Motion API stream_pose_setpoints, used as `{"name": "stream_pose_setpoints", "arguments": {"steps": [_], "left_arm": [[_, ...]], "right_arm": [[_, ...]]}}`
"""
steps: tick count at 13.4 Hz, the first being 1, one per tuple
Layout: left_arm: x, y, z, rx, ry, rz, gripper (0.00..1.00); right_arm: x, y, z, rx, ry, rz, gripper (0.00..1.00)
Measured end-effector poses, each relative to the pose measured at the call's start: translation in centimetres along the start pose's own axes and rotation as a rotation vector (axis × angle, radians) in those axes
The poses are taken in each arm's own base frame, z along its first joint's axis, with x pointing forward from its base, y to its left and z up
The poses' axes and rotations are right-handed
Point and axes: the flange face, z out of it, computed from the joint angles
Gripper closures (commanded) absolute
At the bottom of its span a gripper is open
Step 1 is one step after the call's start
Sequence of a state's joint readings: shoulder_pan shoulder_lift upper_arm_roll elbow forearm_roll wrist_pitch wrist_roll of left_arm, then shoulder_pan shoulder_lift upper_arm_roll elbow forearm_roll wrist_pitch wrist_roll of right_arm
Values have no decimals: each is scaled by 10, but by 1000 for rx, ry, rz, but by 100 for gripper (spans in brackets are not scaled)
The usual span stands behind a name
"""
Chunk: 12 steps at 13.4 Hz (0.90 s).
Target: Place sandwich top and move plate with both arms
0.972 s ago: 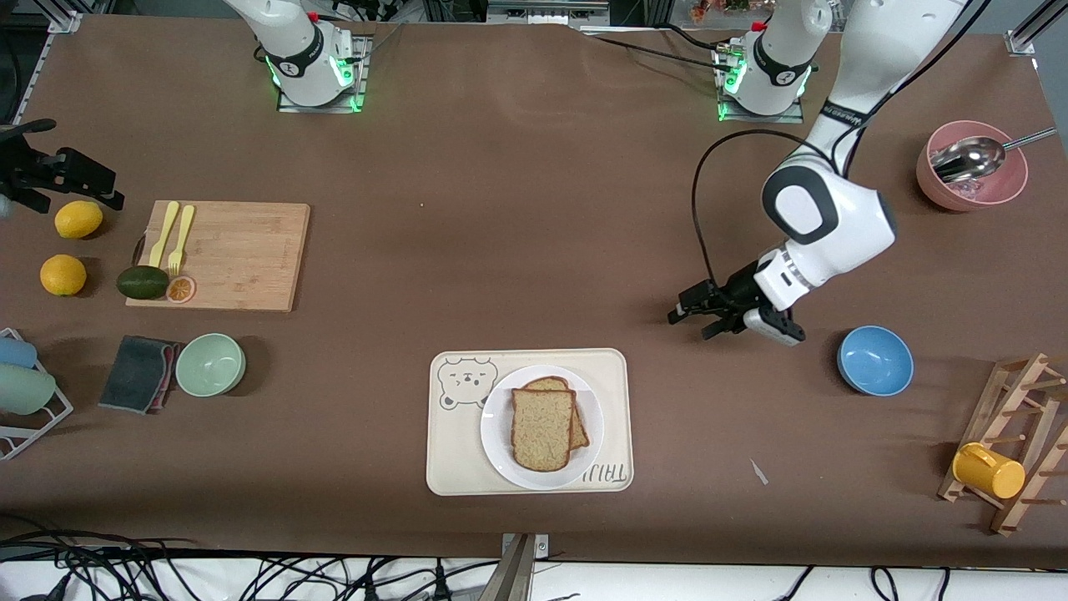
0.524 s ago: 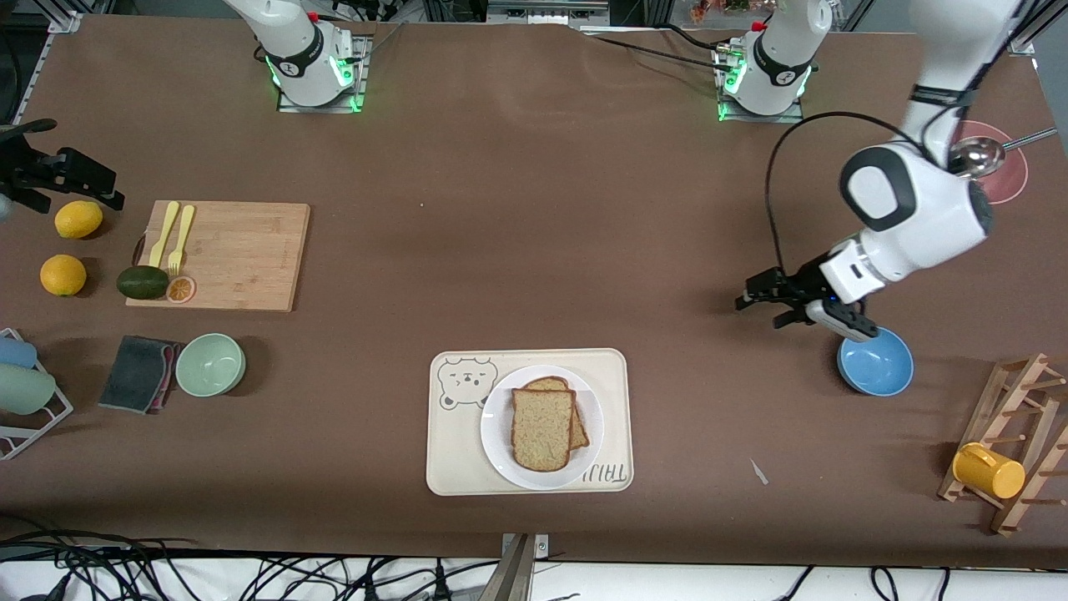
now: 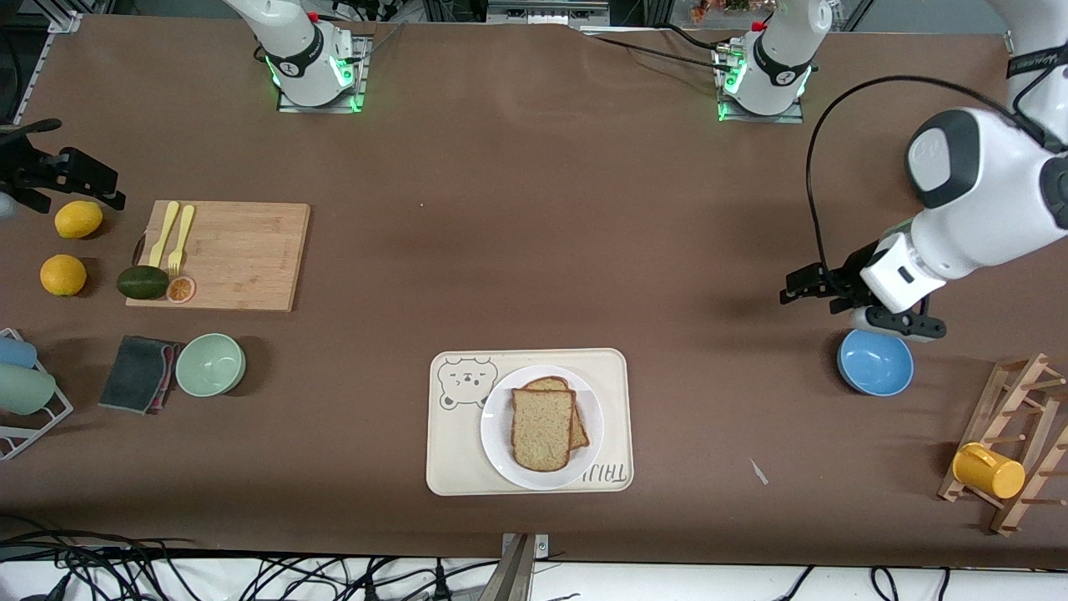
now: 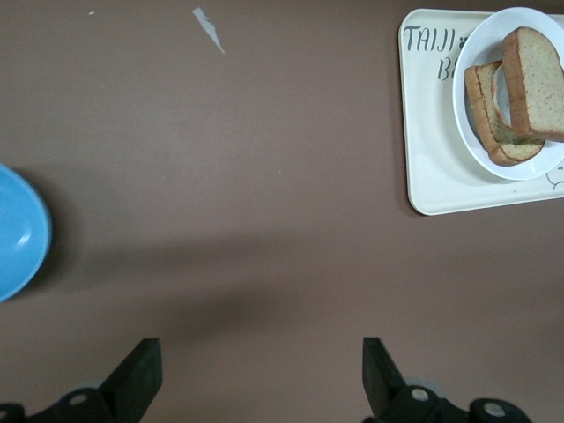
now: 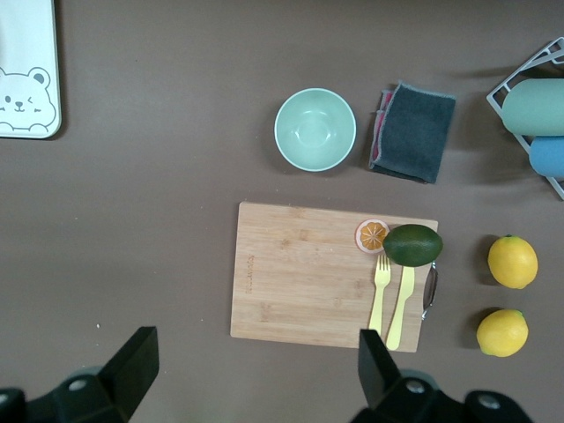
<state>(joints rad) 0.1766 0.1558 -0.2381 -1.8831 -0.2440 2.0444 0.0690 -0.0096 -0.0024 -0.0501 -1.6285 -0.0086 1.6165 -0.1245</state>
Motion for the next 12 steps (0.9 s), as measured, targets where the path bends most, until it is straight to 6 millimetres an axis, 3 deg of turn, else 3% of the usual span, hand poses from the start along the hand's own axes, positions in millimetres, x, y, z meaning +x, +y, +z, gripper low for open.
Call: {"name": "stream_pose_setpoints", "arguments": {"steps": [3, 7, 9, 12], "left_arm": [[-12, 14, -42, 187, -8, -78, 0], [-19, 67, -95, 297, -8, -95, 0], [-19, 69, -113, 300, -8, -108, 0], [-18, 57, -134, 301, -2, -139, 0]], "right_arm": [[0, -1, -1, -3, 1, -2, 0], [0, -1, -1, -3, 2, -2, 0], [0, -1, -1, -3, 2, -2, 0], [0, -1, -1, -3, 2, -3, 0]]}}
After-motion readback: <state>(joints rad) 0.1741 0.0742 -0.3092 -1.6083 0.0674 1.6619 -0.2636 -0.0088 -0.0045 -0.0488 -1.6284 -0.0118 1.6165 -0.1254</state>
